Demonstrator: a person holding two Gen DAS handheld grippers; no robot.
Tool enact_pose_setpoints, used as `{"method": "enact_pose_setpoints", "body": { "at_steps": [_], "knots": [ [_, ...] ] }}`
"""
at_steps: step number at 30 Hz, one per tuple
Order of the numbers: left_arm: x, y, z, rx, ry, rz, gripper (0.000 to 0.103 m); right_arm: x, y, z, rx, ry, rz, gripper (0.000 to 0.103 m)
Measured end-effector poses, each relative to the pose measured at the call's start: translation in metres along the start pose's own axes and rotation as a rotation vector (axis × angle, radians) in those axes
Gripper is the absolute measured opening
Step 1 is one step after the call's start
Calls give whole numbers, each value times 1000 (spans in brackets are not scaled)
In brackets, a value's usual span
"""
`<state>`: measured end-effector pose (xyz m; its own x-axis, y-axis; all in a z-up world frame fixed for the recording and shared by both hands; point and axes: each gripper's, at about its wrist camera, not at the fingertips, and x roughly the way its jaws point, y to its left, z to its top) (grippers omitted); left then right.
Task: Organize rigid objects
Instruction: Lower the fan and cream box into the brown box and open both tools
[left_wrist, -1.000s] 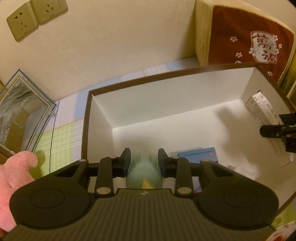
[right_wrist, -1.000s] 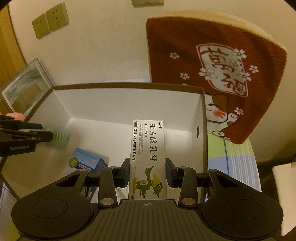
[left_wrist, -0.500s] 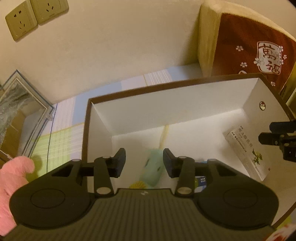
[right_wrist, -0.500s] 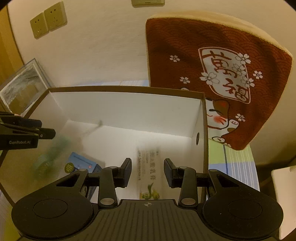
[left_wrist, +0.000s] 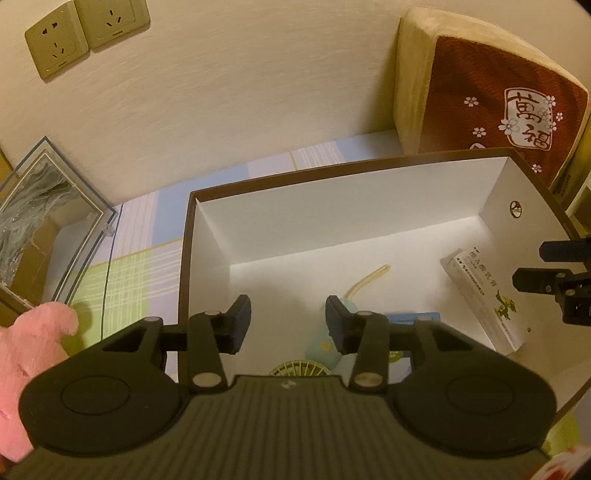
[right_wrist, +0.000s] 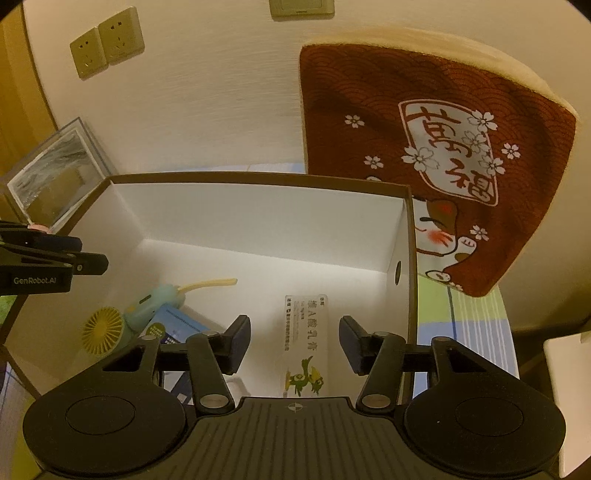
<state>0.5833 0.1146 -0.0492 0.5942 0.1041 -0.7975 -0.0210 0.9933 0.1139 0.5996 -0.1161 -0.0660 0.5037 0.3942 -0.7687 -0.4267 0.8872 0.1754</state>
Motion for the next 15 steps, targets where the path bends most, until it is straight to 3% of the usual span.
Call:
{"method": "enact_pose_setpoints", "body": {
  "at_steps": [15],
  "knots": [
    [-41,1,-16,-31,-48,-25,42,-40,5,-13,15,-45,49,54]
  ]
}}
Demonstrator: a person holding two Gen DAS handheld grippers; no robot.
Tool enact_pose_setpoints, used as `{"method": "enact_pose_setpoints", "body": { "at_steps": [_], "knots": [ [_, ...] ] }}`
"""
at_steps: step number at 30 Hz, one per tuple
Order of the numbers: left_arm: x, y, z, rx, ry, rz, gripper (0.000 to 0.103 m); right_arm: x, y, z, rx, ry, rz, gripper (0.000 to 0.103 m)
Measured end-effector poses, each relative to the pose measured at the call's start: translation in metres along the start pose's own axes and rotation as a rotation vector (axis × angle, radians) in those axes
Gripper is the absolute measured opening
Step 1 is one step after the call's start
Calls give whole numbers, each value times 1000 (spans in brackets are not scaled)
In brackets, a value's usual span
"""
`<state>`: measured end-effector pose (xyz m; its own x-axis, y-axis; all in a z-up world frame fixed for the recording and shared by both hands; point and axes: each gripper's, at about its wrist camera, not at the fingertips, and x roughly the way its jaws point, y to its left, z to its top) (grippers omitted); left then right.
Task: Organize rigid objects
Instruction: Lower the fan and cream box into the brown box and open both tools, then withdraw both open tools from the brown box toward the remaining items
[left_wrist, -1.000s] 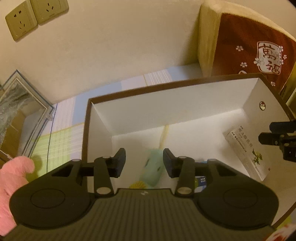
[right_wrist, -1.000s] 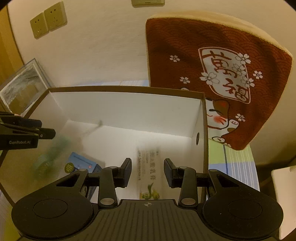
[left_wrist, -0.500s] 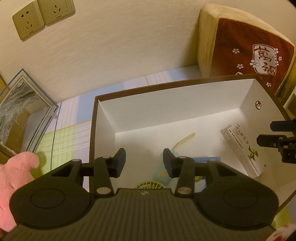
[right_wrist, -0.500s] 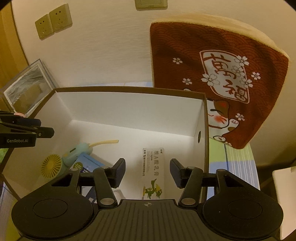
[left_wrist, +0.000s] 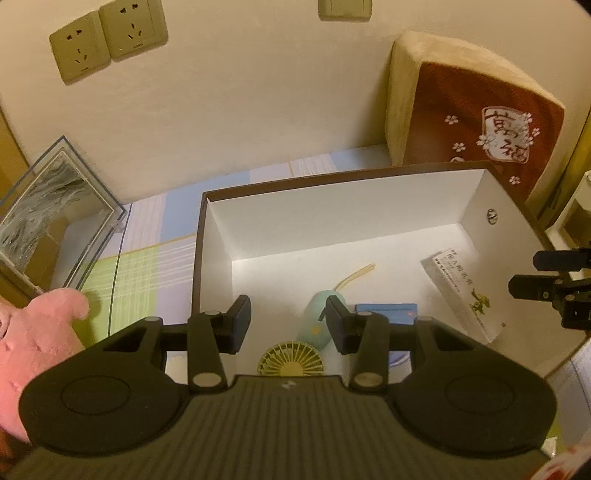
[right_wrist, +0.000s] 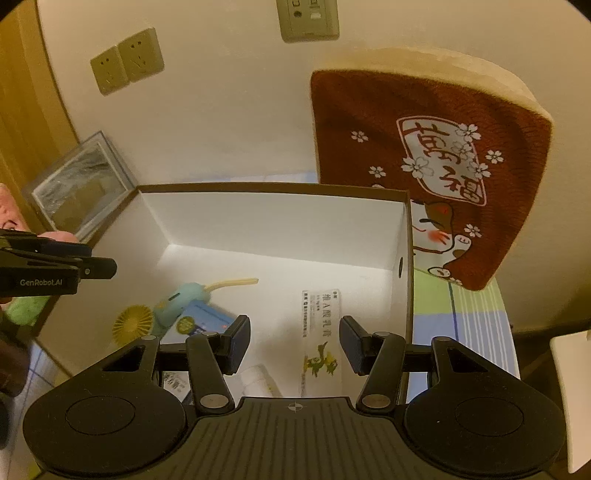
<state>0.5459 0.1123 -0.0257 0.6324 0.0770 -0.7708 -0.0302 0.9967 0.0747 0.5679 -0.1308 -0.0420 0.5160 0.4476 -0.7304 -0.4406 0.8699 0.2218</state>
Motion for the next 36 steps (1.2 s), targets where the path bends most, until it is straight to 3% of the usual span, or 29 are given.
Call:
{"method": "enact_pose_setpoints", "body": {
  "at_steps": [19,36],
  "knots": [
    [-106,16,-48,-72,-94,-45,42,-95,11,-44,75,-109,77,54],
    [-172,6,-126,-87,-89,-67,42,-148,38,-109,83,-83,126,54]
  ]
}}
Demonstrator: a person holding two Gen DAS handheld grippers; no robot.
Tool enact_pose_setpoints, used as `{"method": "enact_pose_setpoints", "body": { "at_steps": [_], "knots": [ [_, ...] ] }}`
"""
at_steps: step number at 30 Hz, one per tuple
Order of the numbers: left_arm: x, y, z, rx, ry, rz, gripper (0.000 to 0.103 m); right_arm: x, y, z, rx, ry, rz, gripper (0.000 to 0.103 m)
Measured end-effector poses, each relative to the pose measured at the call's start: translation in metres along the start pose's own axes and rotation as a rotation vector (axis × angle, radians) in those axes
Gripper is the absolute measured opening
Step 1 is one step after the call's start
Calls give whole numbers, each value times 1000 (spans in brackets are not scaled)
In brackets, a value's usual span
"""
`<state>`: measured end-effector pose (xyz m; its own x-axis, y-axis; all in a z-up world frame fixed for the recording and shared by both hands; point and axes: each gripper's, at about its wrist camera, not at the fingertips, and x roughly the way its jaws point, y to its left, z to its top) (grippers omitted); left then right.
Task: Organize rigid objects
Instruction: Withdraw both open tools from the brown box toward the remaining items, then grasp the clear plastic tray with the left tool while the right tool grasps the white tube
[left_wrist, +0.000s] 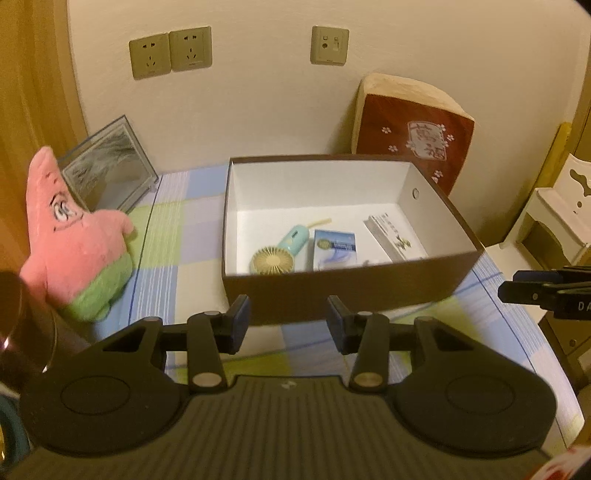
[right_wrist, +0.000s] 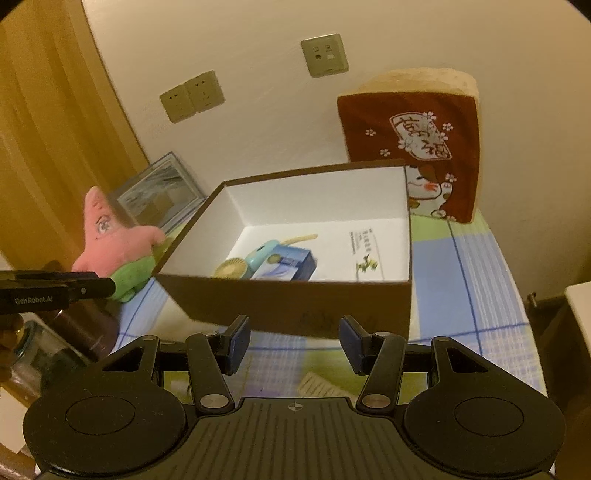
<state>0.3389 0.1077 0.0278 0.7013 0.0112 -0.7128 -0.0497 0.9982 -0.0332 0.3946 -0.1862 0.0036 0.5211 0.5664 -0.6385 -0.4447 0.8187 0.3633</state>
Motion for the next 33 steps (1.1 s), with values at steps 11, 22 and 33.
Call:
{"method": "enact_pose_setpoints", "body": {
  "at_steps": [11,22,33],
  "knots": [
    [-9,-17,-52,9,78,-35,42,0,15,-52,-5,135,8,54],
    [6,-37,-100,19,209,-92,42,15,28,-93,3,292,35,54],
    [26,-60,-132,89,312,-169,47,41,34,-114,24,434,57,54]
  ]
}}
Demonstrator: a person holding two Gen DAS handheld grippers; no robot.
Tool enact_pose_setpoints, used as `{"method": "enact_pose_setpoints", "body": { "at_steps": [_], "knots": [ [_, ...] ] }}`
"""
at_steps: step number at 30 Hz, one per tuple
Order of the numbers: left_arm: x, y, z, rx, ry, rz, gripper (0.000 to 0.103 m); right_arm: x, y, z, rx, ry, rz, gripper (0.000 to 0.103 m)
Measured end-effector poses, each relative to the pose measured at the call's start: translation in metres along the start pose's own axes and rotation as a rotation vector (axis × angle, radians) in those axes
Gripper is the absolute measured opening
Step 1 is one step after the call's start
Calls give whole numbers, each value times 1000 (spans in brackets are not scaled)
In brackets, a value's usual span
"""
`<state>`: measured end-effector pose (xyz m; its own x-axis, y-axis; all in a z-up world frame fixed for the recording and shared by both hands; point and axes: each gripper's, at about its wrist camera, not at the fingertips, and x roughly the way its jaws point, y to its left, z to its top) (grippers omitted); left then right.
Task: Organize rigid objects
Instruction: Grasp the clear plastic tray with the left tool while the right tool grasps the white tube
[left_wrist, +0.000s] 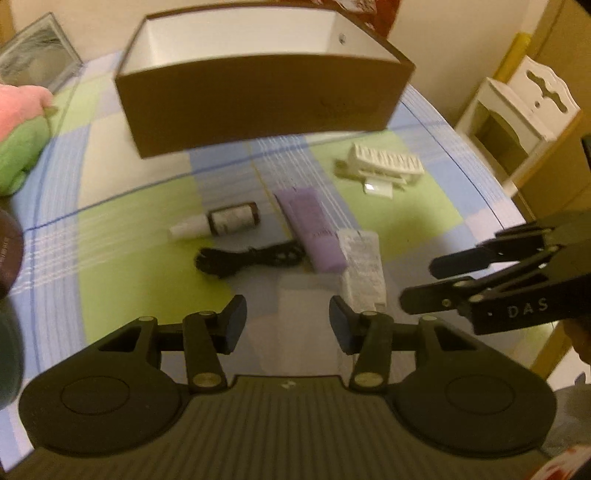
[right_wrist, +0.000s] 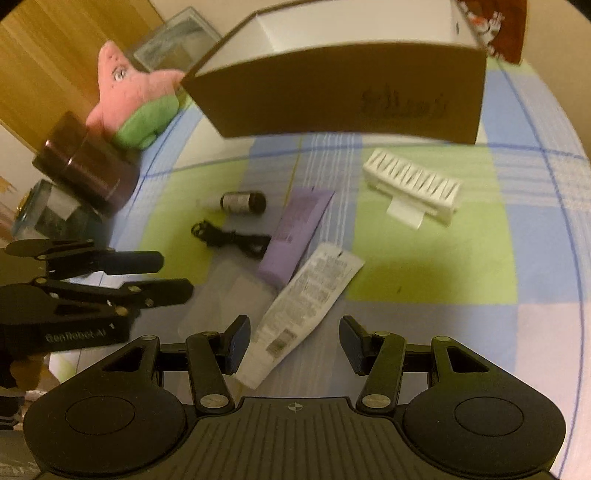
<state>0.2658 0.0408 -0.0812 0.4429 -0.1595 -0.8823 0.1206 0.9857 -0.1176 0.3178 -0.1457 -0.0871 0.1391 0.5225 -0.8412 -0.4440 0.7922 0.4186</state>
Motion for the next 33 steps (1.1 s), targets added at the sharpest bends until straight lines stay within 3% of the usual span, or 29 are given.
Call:
{"method": "enact_pose_setpoints", "body": {
  "at_steps": [10,19,33],
  "knots": [
    [26,-12,-6,45,59,-18,55,7,-6,-6,65,17,-20,54],
    [44,-15,-5,75,78,-15,54,9,-2,-8,80,9,-30,54],
    [30,30,-23,-11,63,67,53,36,21,-2,47,30,-56,54]
  ]
}}
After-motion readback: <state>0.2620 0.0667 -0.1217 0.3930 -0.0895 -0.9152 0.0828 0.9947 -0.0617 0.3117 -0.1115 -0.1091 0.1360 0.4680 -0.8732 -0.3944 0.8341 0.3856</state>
